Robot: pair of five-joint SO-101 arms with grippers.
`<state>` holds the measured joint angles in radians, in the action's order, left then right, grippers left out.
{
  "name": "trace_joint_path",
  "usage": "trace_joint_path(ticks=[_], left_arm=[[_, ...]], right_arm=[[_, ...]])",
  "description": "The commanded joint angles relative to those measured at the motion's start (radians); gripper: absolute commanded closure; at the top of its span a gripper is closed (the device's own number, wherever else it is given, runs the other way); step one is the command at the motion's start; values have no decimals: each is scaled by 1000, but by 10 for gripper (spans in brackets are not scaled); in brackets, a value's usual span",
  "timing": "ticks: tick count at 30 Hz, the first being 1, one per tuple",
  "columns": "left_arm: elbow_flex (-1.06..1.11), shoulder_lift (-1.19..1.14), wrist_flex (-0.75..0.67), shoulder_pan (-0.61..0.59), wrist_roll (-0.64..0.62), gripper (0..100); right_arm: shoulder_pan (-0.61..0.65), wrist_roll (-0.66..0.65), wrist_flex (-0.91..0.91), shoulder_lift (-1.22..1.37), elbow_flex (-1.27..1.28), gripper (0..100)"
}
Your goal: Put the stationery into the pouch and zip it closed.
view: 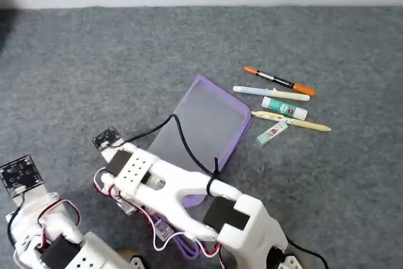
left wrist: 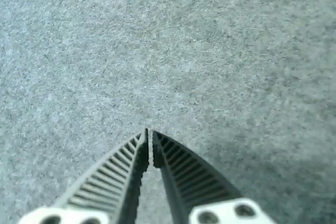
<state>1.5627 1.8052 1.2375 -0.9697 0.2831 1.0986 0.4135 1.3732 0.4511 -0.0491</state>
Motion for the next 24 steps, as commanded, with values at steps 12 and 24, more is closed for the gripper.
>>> trace_joint_path(ticks=[12, 24], left_arm=[[-134, 9, -32, 222, 141, 984], [-242, 0, 41, 514, 71, 985]], right_arm=[[-133, -166, 260, -430, -84, 991], [-194, -315, 421, -792, -3, 991]])
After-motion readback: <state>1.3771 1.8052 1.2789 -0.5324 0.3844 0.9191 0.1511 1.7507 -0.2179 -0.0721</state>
